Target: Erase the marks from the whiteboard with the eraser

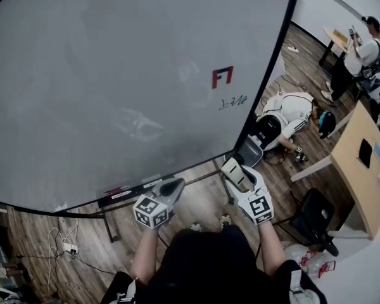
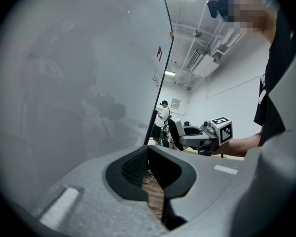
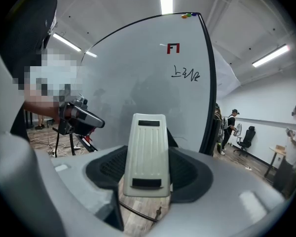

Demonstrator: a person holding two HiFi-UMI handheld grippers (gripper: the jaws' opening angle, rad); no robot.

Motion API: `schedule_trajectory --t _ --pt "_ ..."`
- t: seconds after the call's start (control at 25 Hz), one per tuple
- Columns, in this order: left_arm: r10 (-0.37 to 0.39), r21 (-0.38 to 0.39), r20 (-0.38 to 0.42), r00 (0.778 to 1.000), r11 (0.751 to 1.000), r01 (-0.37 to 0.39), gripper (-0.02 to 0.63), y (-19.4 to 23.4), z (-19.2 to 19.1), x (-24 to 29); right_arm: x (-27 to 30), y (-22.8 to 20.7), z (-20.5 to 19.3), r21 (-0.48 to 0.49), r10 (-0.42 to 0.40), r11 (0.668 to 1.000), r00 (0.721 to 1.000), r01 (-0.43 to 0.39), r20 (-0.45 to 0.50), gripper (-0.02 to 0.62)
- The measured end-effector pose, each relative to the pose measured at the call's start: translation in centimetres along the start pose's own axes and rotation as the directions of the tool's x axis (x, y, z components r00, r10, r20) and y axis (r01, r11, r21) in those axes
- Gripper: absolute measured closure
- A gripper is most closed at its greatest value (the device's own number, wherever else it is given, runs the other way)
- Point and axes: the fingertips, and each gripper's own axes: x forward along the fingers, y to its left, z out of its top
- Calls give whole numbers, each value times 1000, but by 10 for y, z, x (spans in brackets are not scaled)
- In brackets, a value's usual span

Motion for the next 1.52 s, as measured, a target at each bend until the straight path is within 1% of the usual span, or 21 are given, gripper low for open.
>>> schedule_trajectory --t 0.12,0.24,0.56,0.68,0.76,0.92,1.08,1.28,1.52 --pt "39 -13 18 999 999 -39 595 -2 4 7 4 -16 3 -26 33 999 999 -33 5 337" --pt "73 -22 30 997 997 -73 595 -6 7 16 8 -39 15 -68 44 997 999 -42 32 337" --pt "165 -35 50 985 986 -163 595 -12 11 26 17 -97 62 -224 53 974 991 -26 119 337" --pt "196 -68 77 977 979 -191 595 -12 14 24 20 -112 81 -255 63 967 985 -21 157 337" --pt "219 -90 97 971 973 -210 595 -9 16 24 24 -122 95 -280 69 960 979 -13 191 337" --pt "258 -96 103 961 964 -249 595 -7 17 27 25 -138 126 -326 72 945 960 21 271 337" --pt "284 -105 110 953 956 -273 595 -5 19 28 24 -148 151 -381 76 923 947 52 313 337" --pt "294 -108 116 949 953 -282 595 -3 21 33 23 -153 171 -433 80 898 936 82 343 337" --pt "296 -103 119 948 953 -284 595 -1 24 38 29 -156 178 -434 67 896 936 97 347 337"
